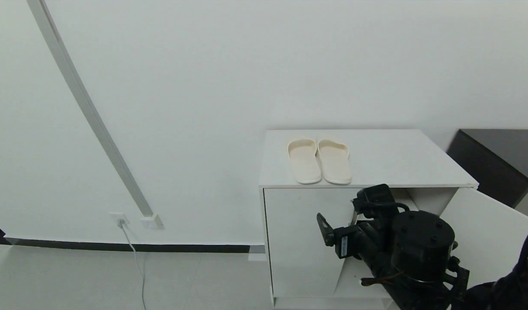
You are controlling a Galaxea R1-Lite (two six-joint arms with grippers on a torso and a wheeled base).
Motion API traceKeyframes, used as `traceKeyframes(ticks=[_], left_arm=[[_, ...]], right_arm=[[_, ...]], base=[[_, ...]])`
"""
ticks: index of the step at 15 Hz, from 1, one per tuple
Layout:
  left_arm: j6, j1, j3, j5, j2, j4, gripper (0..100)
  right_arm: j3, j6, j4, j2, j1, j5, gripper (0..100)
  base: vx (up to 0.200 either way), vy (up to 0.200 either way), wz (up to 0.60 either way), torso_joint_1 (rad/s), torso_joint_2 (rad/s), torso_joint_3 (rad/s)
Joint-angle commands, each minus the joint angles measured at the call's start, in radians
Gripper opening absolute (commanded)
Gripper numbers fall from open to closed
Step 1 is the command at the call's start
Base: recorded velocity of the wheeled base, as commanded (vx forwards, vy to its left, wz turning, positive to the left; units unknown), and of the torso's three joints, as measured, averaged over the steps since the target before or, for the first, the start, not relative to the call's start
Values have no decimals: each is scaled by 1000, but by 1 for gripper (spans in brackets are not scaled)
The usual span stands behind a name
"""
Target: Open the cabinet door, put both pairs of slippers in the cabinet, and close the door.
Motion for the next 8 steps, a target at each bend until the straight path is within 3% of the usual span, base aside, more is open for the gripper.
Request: traceKeyframes(ticks=[1, 5, 6, 8], left_arm=[[-1, 0, 0, 0, 0, 0, 0], [-2, 0, 0, 0, 0, 0, 0], [-2, 0, 0, 0, 0, 0, 0], [-2, 0, 0, 0, 0, 0, 0]], right_arm=[[-130, 4, 131, -8, -46, 3, 100], [-449, 142, 605, -63, -68, -5, 100], [-492, 167, 686, -68, -68, -9, 100], [-512, 173, 715, -65, -66, -12, 100]], base=[[0, 0, 0, 0, 0, 0], [0, 0, 0, 0, 0, 0], [0, 0, 0, 0, 0, 0], [0, 0, 0, 0, 0, 0]])
